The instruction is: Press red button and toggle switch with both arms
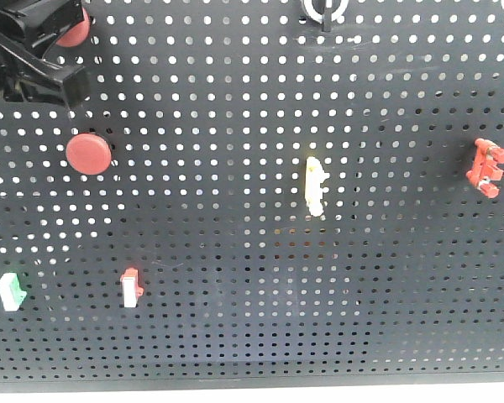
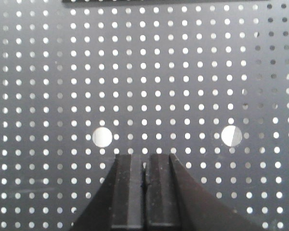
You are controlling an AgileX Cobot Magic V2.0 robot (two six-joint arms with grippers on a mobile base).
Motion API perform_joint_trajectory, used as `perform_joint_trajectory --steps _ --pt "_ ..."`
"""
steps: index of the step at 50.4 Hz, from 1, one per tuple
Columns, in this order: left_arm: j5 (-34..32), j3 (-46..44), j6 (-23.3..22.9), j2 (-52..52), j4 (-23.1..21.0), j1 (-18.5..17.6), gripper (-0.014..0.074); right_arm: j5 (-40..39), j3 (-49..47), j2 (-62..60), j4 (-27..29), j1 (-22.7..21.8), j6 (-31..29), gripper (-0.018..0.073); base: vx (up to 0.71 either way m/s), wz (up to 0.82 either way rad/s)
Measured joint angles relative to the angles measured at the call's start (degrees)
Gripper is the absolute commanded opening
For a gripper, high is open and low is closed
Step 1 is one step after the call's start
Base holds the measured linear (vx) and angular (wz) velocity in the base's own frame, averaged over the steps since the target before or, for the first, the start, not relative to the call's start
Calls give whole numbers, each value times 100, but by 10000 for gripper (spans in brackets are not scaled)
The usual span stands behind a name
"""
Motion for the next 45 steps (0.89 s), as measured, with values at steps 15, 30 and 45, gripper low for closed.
perform_joint_trajectory --steps 15,30,45 --pt "200 1012 0 -1135 0 -141 2 -499 0 52 -43 0 145 -3 0 0" --pt "267 1660 0 -1930 0 -141 2 -1216 -484 812 -2208 1112 1318 -3 0 0" --pt "467 1660 0 -2033 -4 -141 2 -273 -2016 2325 -3430 2821 2044 -3 0 0"
